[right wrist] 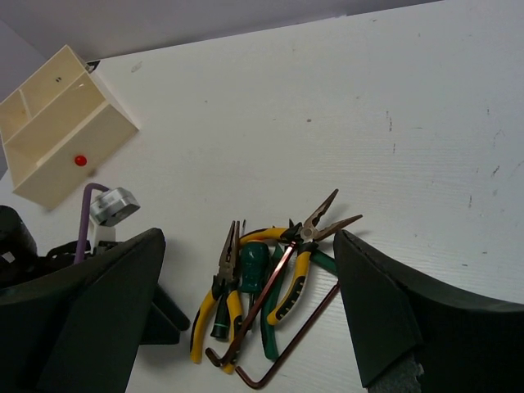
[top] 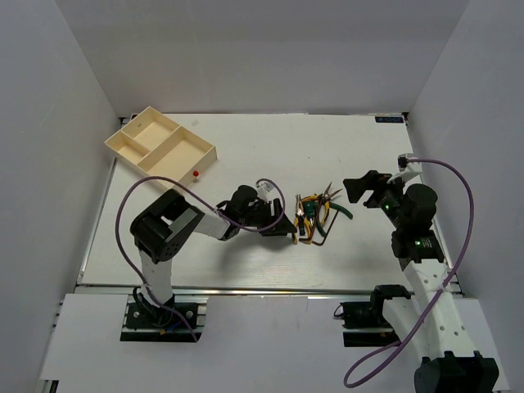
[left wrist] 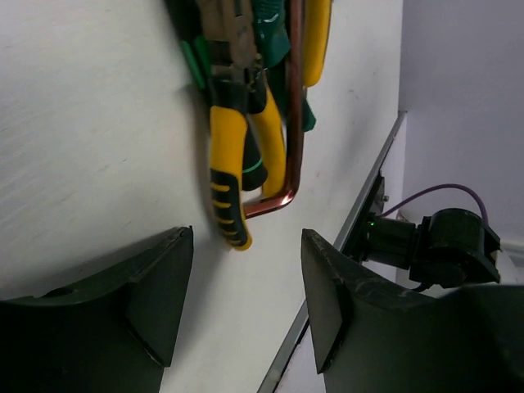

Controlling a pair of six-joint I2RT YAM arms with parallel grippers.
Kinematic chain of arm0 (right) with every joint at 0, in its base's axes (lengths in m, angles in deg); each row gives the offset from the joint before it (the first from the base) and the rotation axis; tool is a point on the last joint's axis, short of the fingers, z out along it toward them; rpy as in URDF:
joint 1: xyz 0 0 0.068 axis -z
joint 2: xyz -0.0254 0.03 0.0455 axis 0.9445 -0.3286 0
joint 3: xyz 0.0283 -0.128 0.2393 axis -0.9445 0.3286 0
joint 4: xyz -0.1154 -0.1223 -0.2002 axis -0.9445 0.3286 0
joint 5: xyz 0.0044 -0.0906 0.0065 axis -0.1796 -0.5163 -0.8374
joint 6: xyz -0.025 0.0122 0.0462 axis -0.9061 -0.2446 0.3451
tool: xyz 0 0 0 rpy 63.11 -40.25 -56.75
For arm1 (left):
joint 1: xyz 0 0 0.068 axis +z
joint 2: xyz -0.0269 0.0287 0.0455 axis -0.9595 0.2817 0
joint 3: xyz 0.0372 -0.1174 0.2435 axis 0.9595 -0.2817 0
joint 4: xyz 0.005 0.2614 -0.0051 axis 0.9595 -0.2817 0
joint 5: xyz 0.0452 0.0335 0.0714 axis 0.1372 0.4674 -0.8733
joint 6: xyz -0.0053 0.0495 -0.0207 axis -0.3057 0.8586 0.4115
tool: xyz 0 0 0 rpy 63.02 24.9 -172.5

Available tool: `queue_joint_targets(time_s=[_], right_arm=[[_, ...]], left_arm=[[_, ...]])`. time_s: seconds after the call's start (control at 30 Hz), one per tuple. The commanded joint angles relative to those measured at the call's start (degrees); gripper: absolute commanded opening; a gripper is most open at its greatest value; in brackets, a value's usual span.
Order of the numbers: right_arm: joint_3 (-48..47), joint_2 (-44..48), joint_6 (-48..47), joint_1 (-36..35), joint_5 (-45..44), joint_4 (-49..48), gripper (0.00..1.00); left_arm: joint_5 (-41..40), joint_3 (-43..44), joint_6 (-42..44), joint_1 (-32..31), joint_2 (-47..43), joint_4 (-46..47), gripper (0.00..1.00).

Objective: Sort the tools into containers

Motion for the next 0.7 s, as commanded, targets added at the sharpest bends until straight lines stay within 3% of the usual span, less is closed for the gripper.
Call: queue_joint_targets(time_s=[0.0, 0.33, 0.47, 0.67], right_arm=[[0.4, 1.0, 0.2, -0.2, 1.3, -1.2, 0.89], [1.0, 3.5, 0.1, -0.2, 1.3, -1.0, 0.89], [1.2, 3.4, 0.2, -0.2, 1.4, -0.9, 0.89], [0.9, 3.5, 0.2, -0.1, 1.3, -0.7, 0.89]], left_arm=[[-1.0, 0.8, -2.8, -1.5, 3.4, 4.1, 0.66], [-6.3, 6.2, -3.4, -2.1, 7.5, 1.1, 0.59], [-6.4, 6.7, -4.3, -2.1, 9.4, 0.5, 0.45], [-6.8, 6.5, -3.7, -2.1, 7.9, 1.0, 0.12]])
